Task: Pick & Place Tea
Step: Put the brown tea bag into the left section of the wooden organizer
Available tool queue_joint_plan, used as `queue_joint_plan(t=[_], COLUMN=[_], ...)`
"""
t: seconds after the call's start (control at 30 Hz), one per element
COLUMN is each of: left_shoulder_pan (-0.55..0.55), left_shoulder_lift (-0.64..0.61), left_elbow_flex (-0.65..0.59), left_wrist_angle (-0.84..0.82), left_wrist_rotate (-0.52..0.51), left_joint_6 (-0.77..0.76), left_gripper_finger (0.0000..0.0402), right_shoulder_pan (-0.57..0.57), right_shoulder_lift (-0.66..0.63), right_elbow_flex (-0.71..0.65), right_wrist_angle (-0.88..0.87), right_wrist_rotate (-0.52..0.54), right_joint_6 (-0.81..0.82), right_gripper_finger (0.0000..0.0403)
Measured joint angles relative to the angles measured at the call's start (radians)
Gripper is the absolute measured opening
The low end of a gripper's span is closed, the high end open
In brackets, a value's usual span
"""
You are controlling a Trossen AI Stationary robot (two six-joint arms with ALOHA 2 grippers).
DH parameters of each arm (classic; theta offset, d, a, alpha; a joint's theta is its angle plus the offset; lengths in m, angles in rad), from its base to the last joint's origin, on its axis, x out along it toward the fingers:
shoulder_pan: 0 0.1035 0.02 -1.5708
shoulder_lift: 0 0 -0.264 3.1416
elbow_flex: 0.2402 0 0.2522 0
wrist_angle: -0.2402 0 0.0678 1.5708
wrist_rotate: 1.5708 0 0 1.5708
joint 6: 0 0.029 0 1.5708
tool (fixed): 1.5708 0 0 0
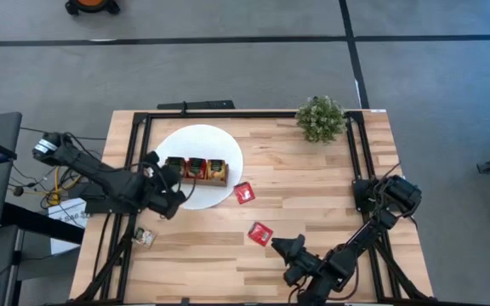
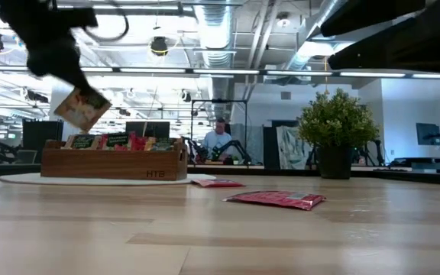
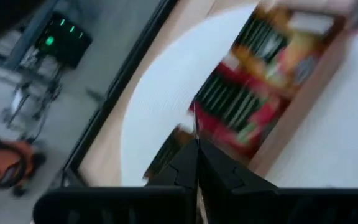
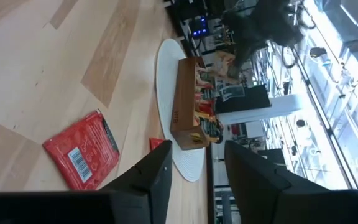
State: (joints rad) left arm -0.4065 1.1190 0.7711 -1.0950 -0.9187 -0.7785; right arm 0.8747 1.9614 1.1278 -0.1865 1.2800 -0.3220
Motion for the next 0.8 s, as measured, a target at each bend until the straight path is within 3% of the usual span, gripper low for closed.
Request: queue_joint_plan(t=[0.4,0.7,0.8], left_shoulder_pan=[0.222,0.264,0.265], left_shoulder_lift=[-0.009,-0.008,-0.007], left_elbow_flex=[-0.028,-0.033,-0.043], left_wrist_angle=[0.131,0.186,0.194], left_wrist_rotate=[0.161,0.149,0.193], left_joint_6=[0.182,0.219,0.230], left_gripper_finger=[0.0000,0.0000,0.0000], right_shoulder_pan=[-0.006,0.002,0.002], right_shoulder_lift=[0.000,0.000,0.000], right_elbow_flex=[0.000,0.000,0.000], right_wrist_angle=[0.009,0.008,0.008], right_wrist_rotate=[-0.002,-0.002,-0.002], right_joint_6=[-0.026,-0.026,-0.026], right_gripper_finger=[0.0112,0.0111,0.0111])
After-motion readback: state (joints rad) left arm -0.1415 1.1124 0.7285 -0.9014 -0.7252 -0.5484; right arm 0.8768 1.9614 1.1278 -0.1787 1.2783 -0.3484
